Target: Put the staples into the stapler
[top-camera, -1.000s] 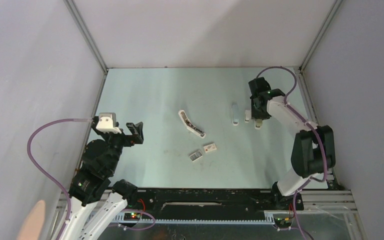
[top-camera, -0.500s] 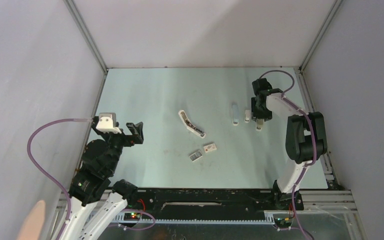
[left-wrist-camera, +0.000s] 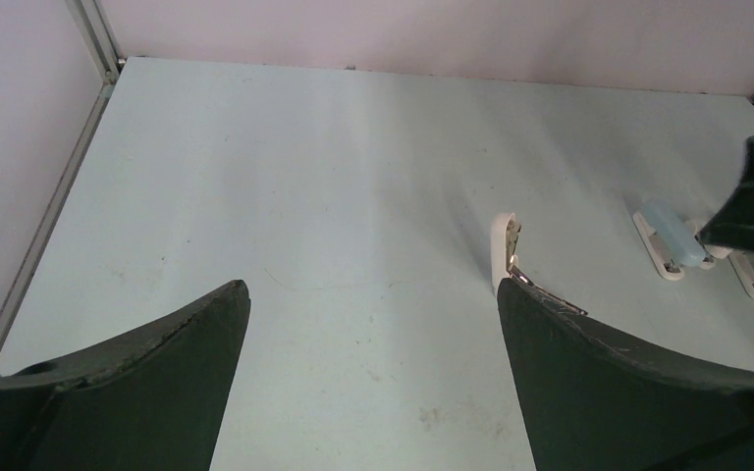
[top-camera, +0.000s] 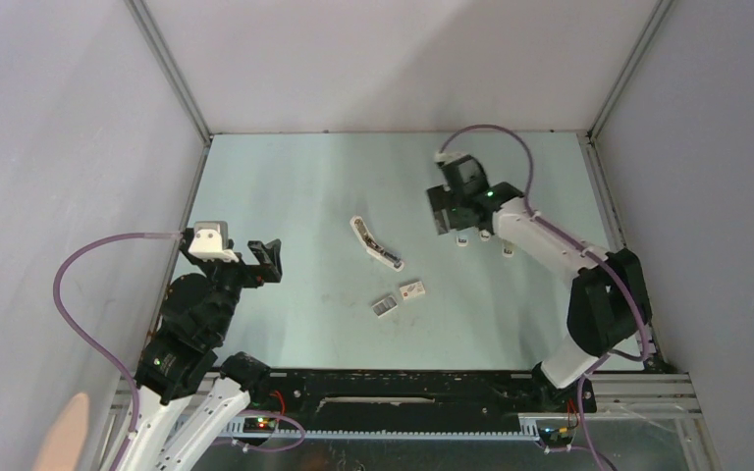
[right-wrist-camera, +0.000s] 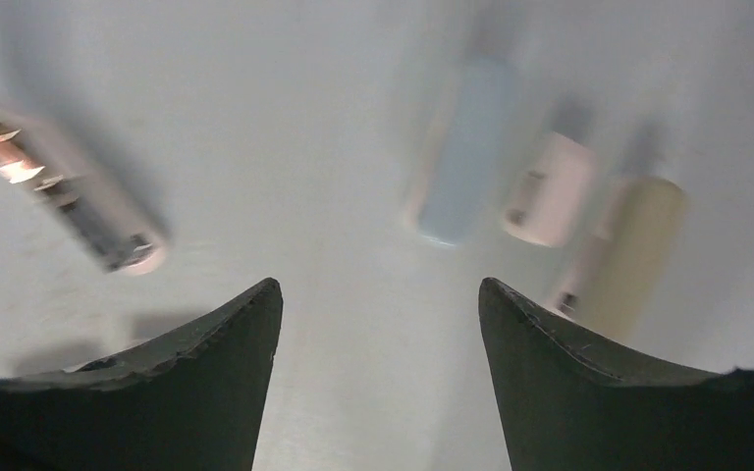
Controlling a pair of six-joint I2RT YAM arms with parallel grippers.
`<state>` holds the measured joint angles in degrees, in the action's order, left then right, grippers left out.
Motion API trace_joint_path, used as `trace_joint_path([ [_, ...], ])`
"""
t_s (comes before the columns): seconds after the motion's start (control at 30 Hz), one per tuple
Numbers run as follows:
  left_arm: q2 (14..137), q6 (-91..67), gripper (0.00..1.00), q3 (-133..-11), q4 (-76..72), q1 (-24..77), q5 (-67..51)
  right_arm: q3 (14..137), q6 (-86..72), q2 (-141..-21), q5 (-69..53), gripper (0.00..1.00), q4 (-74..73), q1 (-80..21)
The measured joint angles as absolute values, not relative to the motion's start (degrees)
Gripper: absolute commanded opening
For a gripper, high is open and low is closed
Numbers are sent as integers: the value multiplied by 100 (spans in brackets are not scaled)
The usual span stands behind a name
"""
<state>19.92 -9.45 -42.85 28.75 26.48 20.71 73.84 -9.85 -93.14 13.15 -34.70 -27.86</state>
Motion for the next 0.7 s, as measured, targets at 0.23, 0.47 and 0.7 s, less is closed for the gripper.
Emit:
trace_joint_path([
  [0.23, 1994, -945, 100, -4285, 2875, 2648, 2067, 7594, -701, -10062, 950, 73, -2742, -4084],
  [0.47, 1994, -945, 100, -4285, 2869, 2648, 2053, 8049, -469, -11288, 919, 63, -2447, -4475],
  [0.7, 1994, -945, 100, -4285, 2858, 2648, 2034, 8495, -248, -11721, 779, 40, -2357, -4654],
])
